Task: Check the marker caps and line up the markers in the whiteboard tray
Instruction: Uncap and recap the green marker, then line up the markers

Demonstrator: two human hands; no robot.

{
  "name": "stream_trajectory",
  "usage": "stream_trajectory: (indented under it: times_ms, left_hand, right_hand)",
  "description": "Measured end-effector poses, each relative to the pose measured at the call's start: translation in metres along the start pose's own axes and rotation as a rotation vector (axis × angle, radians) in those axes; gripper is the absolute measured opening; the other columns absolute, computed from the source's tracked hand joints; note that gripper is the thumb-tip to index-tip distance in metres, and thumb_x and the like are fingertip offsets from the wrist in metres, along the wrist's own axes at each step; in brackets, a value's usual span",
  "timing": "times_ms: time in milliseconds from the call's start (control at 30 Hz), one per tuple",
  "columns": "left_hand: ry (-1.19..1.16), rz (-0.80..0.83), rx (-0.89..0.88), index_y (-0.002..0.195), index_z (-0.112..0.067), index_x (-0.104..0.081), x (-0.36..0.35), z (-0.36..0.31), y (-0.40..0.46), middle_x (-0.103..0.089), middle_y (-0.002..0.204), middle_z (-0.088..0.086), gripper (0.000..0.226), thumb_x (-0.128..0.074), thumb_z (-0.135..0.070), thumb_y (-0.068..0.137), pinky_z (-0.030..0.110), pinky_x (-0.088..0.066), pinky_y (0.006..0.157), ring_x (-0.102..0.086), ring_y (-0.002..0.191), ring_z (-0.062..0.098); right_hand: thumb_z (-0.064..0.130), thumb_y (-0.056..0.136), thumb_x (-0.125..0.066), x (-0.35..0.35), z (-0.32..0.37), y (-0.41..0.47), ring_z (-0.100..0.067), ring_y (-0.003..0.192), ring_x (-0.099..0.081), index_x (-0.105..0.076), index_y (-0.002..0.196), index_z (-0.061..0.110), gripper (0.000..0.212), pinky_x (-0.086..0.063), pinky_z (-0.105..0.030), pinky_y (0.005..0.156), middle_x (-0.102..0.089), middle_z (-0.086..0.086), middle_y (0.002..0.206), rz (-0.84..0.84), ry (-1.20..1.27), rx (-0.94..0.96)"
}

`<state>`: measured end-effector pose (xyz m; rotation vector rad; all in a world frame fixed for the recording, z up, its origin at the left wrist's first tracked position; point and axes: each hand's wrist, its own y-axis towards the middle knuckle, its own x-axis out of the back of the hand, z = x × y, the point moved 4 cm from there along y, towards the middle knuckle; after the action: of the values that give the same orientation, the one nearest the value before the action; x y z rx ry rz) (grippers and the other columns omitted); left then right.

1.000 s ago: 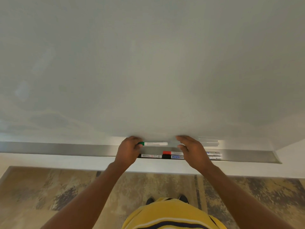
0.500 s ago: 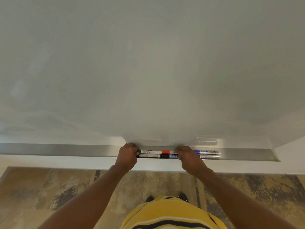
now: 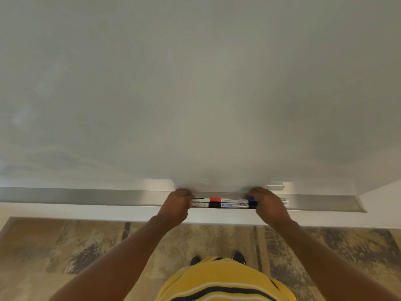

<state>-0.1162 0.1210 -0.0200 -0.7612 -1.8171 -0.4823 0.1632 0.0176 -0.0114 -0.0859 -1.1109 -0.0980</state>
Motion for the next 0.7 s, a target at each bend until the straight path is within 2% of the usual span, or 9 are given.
stream_trajectory:
  times_ms: [133,233,533,700]
  left_hand:
    - [-0.007,-0.014,-0.014,0.090,-0.007,-0.069,-0.003,-0.002,0.000,-0.067,0.091,0.010,0.012,-0.065,-0.002,0.080,0.037,-0.053,0.075,-0.061,0.087,0.032]
    - [0.004,-0.017,-0.001,0.093,-0.006,-0.070,-0.003,-0.002,0.000,-0.068,0.095,0.011,0.016,-0.063,0.000,0.080,0.037,-0.053,0.078,-0.061,0.091,0.031]
    - [0.000,-0.030,0.037,0.096,-0.007,-0.071,-0.002,-0.004,-0.002,-0.068,0.095,0.010,0.025,-0.060,0.007,0.079,0.034,-0.053,0.077,-0.061,0.090,0.030]
    - [0.007,-0.032,0.048,0.099,-0.007,-0.070,-0.002,-0.003,-0.003,-0.068,0.096,0.009,0.025,-0.057,0.005,0.081,0.033,-0.050,0.077,-0.059,0.091,0.029]
  right_hand:
    - [-0.017,0.062,-0.060,0.010,-0.031,-0.016,-0.031,0.105,-0.059,-0.067,0.112,0.008,0.056,-0.049,-0.038,0.089,-0.066,-0.011,0.114,0.016,-0.074,-0.097]
    - [-0.016,0.066,-0.058,0.004,-0.036,-0.018,-0.031,0.112,-0.056,-0.064,0.117,0.007,0.056,-0.045,-0.037,0.097,-0.064,-0.011,0.120,0.047,-0.097,-0.088]
    - [-0.011,0.078,-0.058,-0.006,-0.033,-0.017,-0.028,0.103,-0.058,-0.064,0.110,0.009,0.039,-0.047,-0.034,0.086,-0.066,-0.009,0.108,0.073,-0.053,-0.143]
    - [-0.012,0.076,-0.059,-0.005,-0.030,-0.015,-0.027,0.102,-0.058,-0.065,0.111,0.010,0.041,-0.047,-0.032,0.090,-0.066,-0.008,0.110,0.078,-0.066,-0.120]
